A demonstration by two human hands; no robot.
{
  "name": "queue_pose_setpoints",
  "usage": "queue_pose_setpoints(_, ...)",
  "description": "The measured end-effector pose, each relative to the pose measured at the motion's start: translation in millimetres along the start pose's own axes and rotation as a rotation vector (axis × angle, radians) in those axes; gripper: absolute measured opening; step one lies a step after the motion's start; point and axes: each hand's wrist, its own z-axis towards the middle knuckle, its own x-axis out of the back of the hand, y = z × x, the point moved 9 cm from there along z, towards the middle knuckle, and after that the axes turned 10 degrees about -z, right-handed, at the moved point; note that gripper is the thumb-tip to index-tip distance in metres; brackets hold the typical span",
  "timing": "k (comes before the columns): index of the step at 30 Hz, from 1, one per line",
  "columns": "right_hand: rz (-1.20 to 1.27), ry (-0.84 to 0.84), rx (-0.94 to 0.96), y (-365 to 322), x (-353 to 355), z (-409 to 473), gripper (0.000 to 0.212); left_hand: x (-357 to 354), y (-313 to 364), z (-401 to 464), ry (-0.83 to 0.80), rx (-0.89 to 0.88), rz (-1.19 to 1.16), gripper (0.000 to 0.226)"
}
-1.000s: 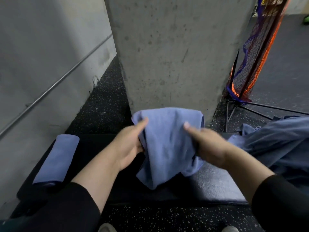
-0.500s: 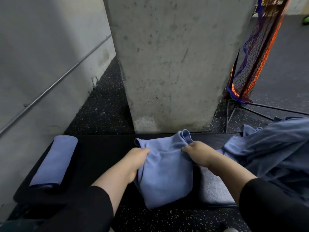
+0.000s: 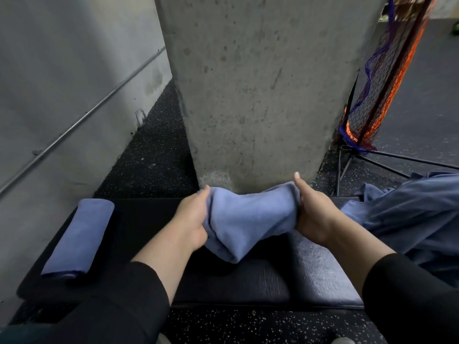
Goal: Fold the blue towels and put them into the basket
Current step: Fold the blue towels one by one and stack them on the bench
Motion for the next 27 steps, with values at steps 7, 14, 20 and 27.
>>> queue_pose_setpoints(7, 0.056, -0.098, -0.074, -9, 5, -13, 0.043, 17, 34, -10, 0.016, -0.029, -0.082, 0.040)
queue_pose_setpoints(14, 0.225, -0.061, 0.122, -30, 6, -12, 0.022, 25, 29, -11, 0.053, -0.025, -0.073, 0.037)
queue_pose_setpoints(20, 0.048, 0.190, 0.266, -56, 27, -17, 0.015, 19, 43, -10, 0.005, -0.048, -0.142, 0.038)
queue_pose_setpoints(27, -0.152, 0.092, 0.074, -22, 4, -22, 0.021, -1, 22, -17, -0.166, 0.002, -0.046, 0.022)
